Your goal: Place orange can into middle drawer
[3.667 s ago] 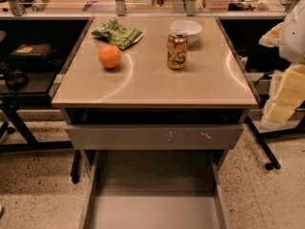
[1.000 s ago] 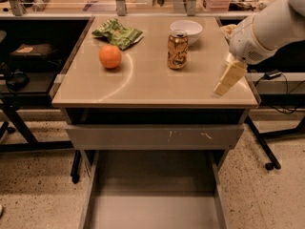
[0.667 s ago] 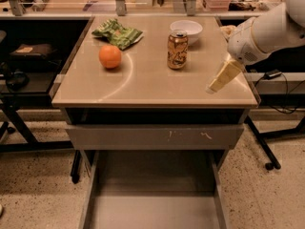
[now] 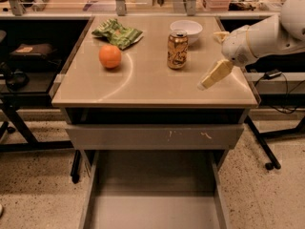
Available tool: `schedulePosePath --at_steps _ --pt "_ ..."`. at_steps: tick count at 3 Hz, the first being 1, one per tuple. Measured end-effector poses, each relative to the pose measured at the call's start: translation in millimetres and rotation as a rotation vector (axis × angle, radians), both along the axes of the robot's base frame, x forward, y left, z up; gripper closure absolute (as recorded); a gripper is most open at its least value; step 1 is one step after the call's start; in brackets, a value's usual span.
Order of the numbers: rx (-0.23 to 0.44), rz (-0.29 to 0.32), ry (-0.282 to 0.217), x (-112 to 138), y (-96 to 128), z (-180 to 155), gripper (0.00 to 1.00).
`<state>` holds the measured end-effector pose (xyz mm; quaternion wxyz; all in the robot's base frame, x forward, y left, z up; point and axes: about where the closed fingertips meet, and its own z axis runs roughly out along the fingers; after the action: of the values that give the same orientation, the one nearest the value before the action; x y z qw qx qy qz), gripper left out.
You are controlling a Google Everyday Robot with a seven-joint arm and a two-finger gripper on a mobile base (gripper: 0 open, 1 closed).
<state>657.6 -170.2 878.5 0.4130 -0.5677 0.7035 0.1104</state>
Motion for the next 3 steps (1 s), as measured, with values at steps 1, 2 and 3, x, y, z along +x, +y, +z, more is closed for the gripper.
schedulePosePath --at_steps 1,2,3 --pt "0.114 0.042 0.043 19.8 9.7 -12.4 0.00" --pt "0.285 0.090 0.098 41.1 26.0 -20.3 0.00" --pt "0.398 0.118 0.118 56.5 38.7 -17.5 0.00"
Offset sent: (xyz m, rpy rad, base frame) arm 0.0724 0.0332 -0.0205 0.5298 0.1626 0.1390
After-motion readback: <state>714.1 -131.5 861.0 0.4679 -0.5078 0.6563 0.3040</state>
